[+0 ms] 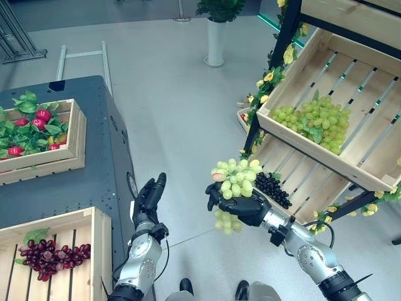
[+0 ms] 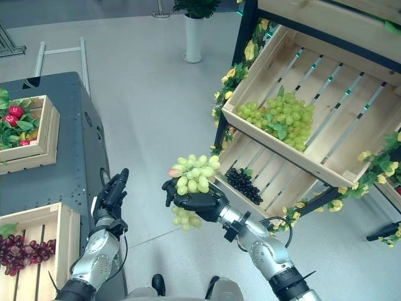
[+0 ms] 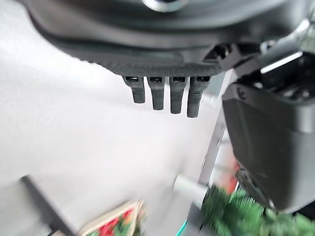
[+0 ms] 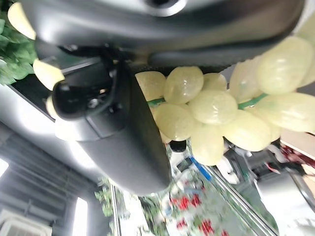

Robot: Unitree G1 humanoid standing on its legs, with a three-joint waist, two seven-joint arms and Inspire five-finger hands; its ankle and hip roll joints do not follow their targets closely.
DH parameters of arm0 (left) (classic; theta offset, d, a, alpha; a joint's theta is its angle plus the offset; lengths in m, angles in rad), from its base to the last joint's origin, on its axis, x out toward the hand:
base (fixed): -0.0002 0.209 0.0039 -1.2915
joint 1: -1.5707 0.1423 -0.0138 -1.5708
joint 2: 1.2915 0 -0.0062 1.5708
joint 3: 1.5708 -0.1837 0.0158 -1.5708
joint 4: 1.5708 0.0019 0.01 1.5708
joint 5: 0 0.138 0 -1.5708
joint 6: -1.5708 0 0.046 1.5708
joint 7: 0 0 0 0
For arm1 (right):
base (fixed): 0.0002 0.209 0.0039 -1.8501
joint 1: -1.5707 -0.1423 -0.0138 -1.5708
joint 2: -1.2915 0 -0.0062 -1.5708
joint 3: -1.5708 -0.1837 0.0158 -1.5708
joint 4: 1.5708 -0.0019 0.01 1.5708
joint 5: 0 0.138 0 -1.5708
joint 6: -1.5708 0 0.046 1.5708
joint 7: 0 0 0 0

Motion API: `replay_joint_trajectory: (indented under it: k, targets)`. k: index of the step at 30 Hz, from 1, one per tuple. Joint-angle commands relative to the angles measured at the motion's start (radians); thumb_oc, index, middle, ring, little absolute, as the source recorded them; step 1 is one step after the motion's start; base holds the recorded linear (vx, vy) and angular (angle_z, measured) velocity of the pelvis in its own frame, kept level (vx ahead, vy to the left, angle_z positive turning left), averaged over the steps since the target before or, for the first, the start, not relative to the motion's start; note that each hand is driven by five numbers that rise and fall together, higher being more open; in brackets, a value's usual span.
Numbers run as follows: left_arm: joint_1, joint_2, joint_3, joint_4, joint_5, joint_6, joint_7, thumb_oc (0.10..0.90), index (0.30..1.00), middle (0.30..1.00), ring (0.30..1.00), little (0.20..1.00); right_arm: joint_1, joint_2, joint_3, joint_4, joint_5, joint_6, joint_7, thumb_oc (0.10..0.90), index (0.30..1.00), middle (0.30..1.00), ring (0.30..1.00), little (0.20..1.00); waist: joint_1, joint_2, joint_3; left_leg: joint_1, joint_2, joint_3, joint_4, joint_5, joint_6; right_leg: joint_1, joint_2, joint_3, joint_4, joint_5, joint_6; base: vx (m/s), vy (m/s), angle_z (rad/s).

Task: Pick up the fruits from the basket on one side to the basket on the other side

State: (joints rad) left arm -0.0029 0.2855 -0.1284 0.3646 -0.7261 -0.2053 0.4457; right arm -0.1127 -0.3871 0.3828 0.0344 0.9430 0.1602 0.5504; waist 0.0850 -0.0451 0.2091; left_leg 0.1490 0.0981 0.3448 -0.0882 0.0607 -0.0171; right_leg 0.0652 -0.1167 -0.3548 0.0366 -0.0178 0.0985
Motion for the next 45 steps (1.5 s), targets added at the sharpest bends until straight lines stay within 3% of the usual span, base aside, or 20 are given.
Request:
replay_joint_trajectory:
  k: [1,4,14,24,32,39,45]
  targets:
    - [-0.097,0.014,-0.010,-0.025,0.039,-0.117,-0.010,0.800,0.900,0.900,0.900,0.900,-0.107,0.040,-0.038,-0.138,0.044,-0.084,0.080,0.400,0.300,0.300,0.300,0.300,-0.038,-0.010,-0.074,-0.041,-0.064,-0.091,0.069,-0.145,0.009,0.100,0.031,0.082,-0.108,-0.023,-0.011,0.02,-0.147,-0.43]
    - [-0.084,0.002,-0.027,-0.023,0.049,-0.108,-0.011,0.800,0.900,0.900,0.900,0.900,-0.086,0.004,-0.100,-0.155,0.066,-0.087,0.073,0.400,0.300,0.300,0.300,0.300,-0.053,-0.012,-0.080,-0.041,-0.060,-0.081,0.055,-0.126,0.004,0.093,0.037,0.081,-0.124,-0.013,-0.028,0.00,-0.083,-0.19]
    - [-0.042,-0.014,-0.035,0.003,0.080,-0.097,-0.067,0.800,0.900,0.900,0.900,0.900,-0.038,-0.056,-0.225,-0.292,0.092,-0.123,0.059,0.400,0.300,0.300,0.300,0.300,-0.104,-0.009,-0.099,0.010,-0.056,-0.064,0.011,-0.134,0.003,0.093,0.051,0.097,-0.124,-0.015,-0.031,0.07,-0.003,-0.05]
    - [-0.035,0.000,-0.044,0.052,0.081,-0.085,-0.103,0.800,0.900,0.900,0.900,0.900,-0.178,-0.176,-0.376,-0.356,0.197,-0.129,-0.044,0.400,0.300,0.300,0.300,0.300,-0.122,-0.016,-0.113,0.030,-0.046,-0.046,0.001,-0.149,-0.004,0.088,0.060,0.112,-0.124,-0.013,-0.026,0.03,0.032,-0.06]
    - [-0.040,0.007,-0.083,0.081,0.076,-0.051,-0.139,0.800,0.900,0.900,0.900,0.900,-0.310,-0.245,-0.420,-0.209,0.267,-0.076,-0.162,0.400,0.300,0.300,0.300,0.300,-0.106,-0.034,-0.141,0.037,-0.048,-0.055,0.001,-0.157,-0.005,0.095,0.061,0.106,-0.124,-0.014,-0.024,0.01,0.006,-0.01]
    - [-0.028,0.012,-0.106,0.092,0.074,-0.070,-0.148,0.800,0.900,0.900,0.900,0.900,-0.404,-0.322,-0.428,-0.035,0.244,-0.059,-0.230,0.400,0.300,0.300,0.300,0.300,-0.093,-0.039,-0.150,0.043,-0.047,-0.062,0.001,-0.162,-0.007,0.101,0.063,0.096,-0.124,-0.015,-0.023,0.00,0.000,0.00]
    - [-0.028,0.030,-0.106,0.091,0.066,-0.073,-0.152,0.800,0.900,0.900,0.900,0.900,-0.503,-0.423,-0.412,0.173,0.222,0.019,-0.291,0.400,0.300,0.300,0.300,0.300,-0.078,-0.045,-0.157,0.045,-0.050,-0.077,0.001,-0.165,-0.009,0.107,0.066,0.090,-0.124,-0.016,-0.026,0.00,0.015,0.03]
